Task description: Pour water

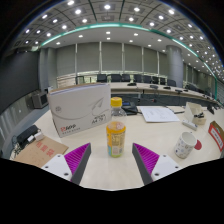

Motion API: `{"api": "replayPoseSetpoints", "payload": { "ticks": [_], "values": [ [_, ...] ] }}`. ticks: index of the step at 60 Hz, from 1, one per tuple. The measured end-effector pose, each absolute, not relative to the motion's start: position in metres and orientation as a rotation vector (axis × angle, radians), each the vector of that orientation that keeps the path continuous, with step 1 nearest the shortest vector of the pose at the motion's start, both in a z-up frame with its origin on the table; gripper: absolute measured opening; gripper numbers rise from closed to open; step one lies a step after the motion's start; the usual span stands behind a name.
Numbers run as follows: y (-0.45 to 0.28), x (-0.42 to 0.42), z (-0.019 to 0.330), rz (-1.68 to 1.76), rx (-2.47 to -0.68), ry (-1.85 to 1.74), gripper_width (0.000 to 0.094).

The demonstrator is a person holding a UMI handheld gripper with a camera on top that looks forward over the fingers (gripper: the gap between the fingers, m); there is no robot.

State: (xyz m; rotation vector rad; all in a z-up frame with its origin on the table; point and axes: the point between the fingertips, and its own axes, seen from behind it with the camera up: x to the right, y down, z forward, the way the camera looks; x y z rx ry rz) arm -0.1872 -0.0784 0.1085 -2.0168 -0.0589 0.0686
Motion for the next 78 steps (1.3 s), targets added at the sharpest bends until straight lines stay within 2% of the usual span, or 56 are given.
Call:
{"api": "replayPoseSetpoints", "payload": {
  "ticks": [11, 15, 19, 32, 41, 57, 66, 78],
  "values": [
    [0.011, -0.19, 0.085, 0.01, -1.943, -0.037, 0.0831],
    [0.028, -0.19, 0.079, 0.009, -1.929, -0.051, 0.0722],
    [0.038, -0.182, 0.078, -0.018, -1.907, -0.057, 0.0526],
    [0.037, -0.19, 0.08, -0.001, -1.892, -0.123, 0.0406],
    [0.026, -0.191, 0.107, 0.165, -1.894, -0.031, 0.0408],
    [0.004, -0.146, 0.198, 0.844, -1.726, 0.491, 0.0403],
    [-0.004, -0.089, 0.213, 1.207, -1.566, 0.844, 0.0405],
    [0.005, -0.027, 0.188, 1.594, -1.323, 1.271, 0.0403]
  ]
}}
